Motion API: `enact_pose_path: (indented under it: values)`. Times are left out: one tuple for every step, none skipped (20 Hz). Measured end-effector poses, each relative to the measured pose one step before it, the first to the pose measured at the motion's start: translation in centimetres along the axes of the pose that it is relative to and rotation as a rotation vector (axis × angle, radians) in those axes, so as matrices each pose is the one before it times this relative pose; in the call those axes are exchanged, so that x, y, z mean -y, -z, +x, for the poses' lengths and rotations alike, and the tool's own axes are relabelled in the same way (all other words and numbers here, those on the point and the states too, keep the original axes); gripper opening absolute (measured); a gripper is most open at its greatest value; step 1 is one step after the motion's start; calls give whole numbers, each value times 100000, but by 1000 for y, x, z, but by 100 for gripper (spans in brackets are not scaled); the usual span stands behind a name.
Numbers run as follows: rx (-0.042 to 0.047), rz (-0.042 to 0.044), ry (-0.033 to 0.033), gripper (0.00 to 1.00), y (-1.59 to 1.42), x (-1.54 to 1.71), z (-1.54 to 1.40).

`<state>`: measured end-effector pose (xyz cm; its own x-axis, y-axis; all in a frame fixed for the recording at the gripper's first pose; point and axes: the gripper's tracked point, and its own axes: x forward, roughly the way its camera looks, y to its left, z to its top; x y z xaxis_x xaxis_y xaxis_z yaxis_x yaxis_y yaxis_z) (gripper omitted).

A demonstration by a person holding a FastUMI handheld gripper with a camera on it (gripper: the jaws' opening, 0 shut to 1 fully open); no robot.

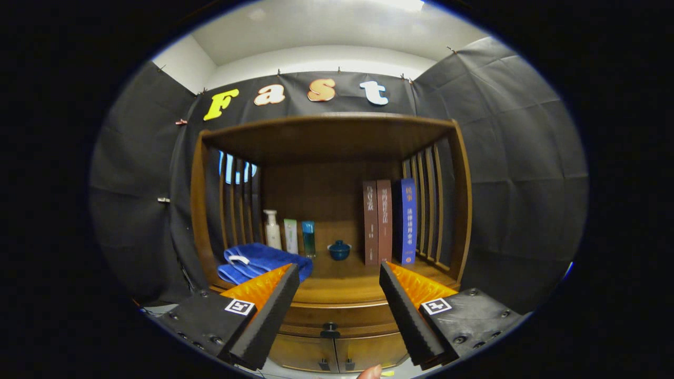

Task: Pull open the drawer, take out the items inside it, and place them on the countertop above the cabinet.

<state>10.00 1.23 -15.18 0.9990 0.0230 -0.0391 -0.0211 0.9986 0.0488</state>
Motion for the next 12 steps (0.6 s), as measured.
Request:
enact_pose_path:
  values:
    - [-1262,1446,-228,99,2168,200,532]
    - [-1497,1537,-996,99,2393,24,231]
    - [-2038,1391,-313,99,2111,-109,559]
    - [-3562,426,218,99,2534,60,421]
    - [-3038,-467,88,99,2180,72,523]
    - [-2236,-735,-2,99,1633,-188,770]
    - [-1792,-739,98,99,1111,-83,680]
    - [-1395,-97,-356,99,899,-6,731]
    - [-1671,381,46,99,1129,-72,672]
    - [-1772,615,-339,92,887,-189,95]
    - [-266,1027,377,85,337,-243,466]
    - [128,-386,372,79,257,-78,367]
